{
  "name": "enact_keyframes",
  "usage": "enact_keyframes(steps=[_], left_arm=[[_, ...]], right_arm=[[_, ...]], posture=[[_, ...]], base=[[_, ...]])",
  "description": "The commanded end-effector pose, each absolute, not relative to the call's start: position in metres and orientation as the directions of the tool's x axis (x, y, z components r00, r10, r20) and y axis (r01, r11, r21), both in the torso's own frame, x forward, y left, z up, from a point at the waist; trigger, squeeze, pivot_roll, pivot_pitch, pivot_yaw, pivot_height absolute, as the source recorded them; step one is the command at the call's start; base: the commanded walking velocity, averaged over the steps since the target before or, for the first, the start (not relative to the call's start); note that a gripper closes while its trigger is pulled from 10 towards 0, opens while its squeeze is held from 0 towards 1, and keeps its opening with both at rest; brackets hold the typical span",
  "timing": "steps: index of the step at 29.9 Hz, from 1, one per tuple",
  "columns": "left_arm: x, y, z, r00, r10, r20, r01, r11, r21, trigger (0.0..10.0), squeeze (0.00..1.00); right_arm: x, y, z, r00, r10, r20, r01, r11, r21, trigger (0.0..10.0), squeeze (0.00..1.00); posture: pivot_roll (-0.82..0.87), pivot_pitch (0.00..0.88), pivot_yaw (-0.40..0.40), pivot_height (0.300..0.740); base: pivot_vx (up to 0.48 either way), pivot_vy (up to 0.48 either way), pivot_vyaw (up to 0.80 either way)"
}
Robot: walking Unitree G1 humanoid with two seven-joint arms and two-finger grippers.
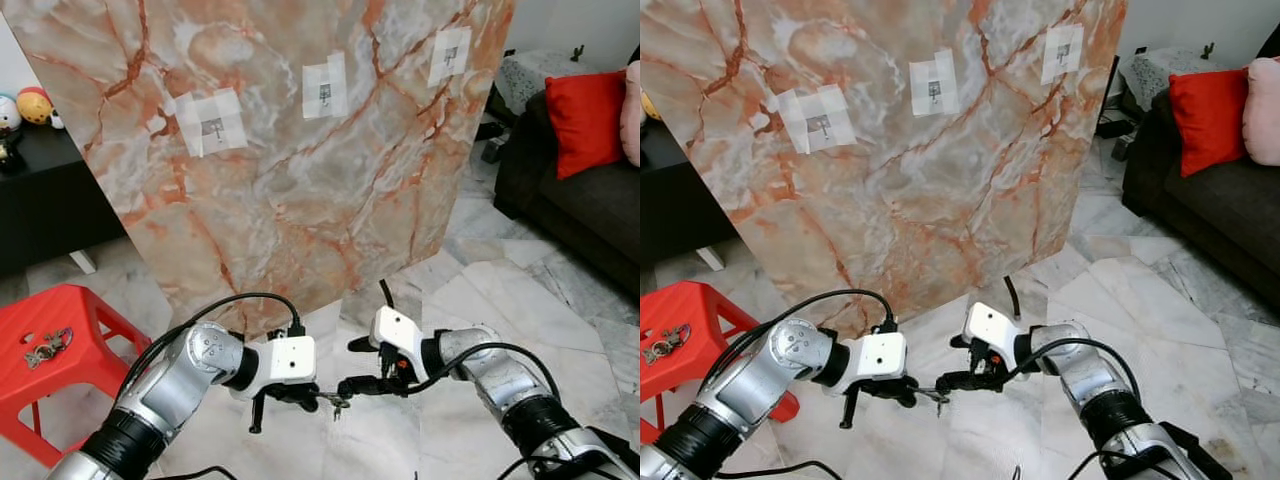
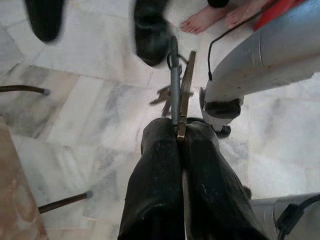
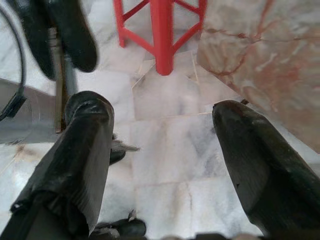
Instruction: Hang keys on a hook
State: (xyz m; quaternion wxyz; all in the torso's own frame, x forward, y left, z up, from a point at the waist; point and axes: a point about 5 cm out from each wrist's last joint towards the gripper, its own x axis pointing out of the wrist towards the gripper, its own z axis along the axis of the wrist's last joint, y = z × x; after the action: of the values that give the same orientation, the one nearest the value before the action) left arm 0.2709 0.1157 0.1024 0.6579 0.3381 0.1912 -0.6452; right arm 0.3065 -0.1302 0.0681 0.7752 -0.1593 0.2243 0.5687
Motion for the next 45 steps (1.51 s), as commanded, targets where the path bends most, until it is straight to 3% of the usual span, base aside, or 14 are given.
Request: enact_keyframes(steps=[1, 9, 18, 20, 22, 23, 29, 32, 36, 39, 41, 45], left_arm=[[0.273, 0.12, 0.105, 0.096, -0.704, -0.704, 0.973, -0.081, 0.214, 10.0, 0.0], [0.27, 0.118, 0.102, 0.092, -0.711, -0.697, 0.976, -0.075, 0.205, 10.0, 0.0], [0.272, 0.124, 0.098, 0.185, -0.761, -0.622, 0.978, 0.079, 0.194, 10.0, 0.0], [0.275, 0.13, 0.093, 0.26, -0.754, -0.603, 0.965, 0.182, 0.189, 10.0, 0.0], [0.276, 0.133, 0.09, 0.303, -0.741, -0.6, 0.953, 0.224, 0.205, 10.0, 0.0], [0.28, 0.138, 0.087, 0.388, -0.71, -0.587, 0.921, 0.314, 0.229, 10.0, 0.0], [0.283, 0.145, 0.084, 0.526, -0.658, -0.539, 0.844, 0.482, 0.236, 10.0, 0.0], [0.284, 0.144, 0.083, 0.561, -0.644, -0.519, 0.818, 0.529, 0.228, 10.0, 0.0], [0.292, 0.139, 0.086, 0.672, -0.591, -0.446, 0.72, 0.663, 0.205, 10.0, 0.0], [0.301, 0.14, 0.089, 0.759, -0.515, -0.398, 0.615, 0.768, 0.179, 10.0, 0.0], [0.309, 0.144, 0.092, 0.848, -0.41, -0.336, 0.471, 0.874, 0.122, 10.0, 0.0], [0.31, 0.143, 0.093, 0.887, -0.369, -0.279, 0.405, 0.911, 0.081, 10.0, 0.0]], right_arm=[[0.313, -0.143, 0.074, 0.348, 0.792, -0.501, -0.918, 0.397, -0.01, 10.0, 0.0], [0.322, -0.136, 0.09, 0.429, 0.827, -0.364, -0.883, 0.468, 0.022, 10.0, 0.0], [0.324, -0.149, 0.054, 0.613, 0.618, -0.492, -0.705, 0.709, 0.011, 10.0, 0.0], [0.318, -0.156, 0.036, 0.662, 0.521, -0.539, -0.606, 0.795, 0.026, 10.0, 0.0], [0.312, -0.16, 0.025, 0.676, 0.465, -0.571, -0.541, 0.84, 0.044, 10.0, 0.0], [0.302, -0.163, 0.009, 0.689, 0.404, -0.602, -0.467, 0.883, 0.058, 10.0, 0.0], [0.278, -0.17, -0.02, 0.726, 0.224, -0.651, -0.242, 0.968, 0.062, 10.0, 0.0], [0.268, -0.17, -0.03, 0.715, 0.183, -0.675, -0.187, 0.98, 0.068, 10.0, 0.0], [0.245, -0.168, -0.049, 0.675, 0.126, -0.727, -0.099, 0.992, 0.08, 10.0, 0.0], [0.232, -0.166, -0.058, 0.651, 0.101, -0.752, -0.05, 0.995, 0.091, 10.0, 0.0], [0.22, -0.167, -0.066, 0.63, 0.07, -0.774, -0.009, 0.997, 0.083, 10.0, 0.0], [0.209, -0.17, -0.073, 0.602, 0.024, -0.798, 0.028, 0.998, 0.052, 10.0, 0.0]], posture=[[0.03, 0.065, -0.012, 0.74], [0.02, 0.064, -0.013, 0.74], [0.02, 0.06, -0.02, 0.74], [0.02, 0.052, -0.024, 0.74], [0.02, 0.051, -0.024, 0.74], [0.02, 0.046, -0.028, 0.74], [0.03, 0.027, -0.034, 0.74], [0.02, 0.021, -0.035, 0.74], [0.02, 0.005, -0.04, 0.74], [0.02, 0.0, -0.045, 0.74], [0.01, 0.0, -0.048, 0.74], [0.01, 0.0, -0.055, 0.74]], base=[[0.0, 0.0, 0.0], [0.0, 0.0, 0.0], [0.0, 0.0, 0.0], [0.0, 0.0, 0.0], [0.0, 0.0, 0.0], [0.0, 0.0, 0.0], [0.0, 0.0, 0.0], [0.0, 0.0, 0.0], [0.0, 0.0, 0.0], [0.0, 0.0, 0.0], [0.0, 0.0, 0.0], [0.0, 0.0, 0.0]])
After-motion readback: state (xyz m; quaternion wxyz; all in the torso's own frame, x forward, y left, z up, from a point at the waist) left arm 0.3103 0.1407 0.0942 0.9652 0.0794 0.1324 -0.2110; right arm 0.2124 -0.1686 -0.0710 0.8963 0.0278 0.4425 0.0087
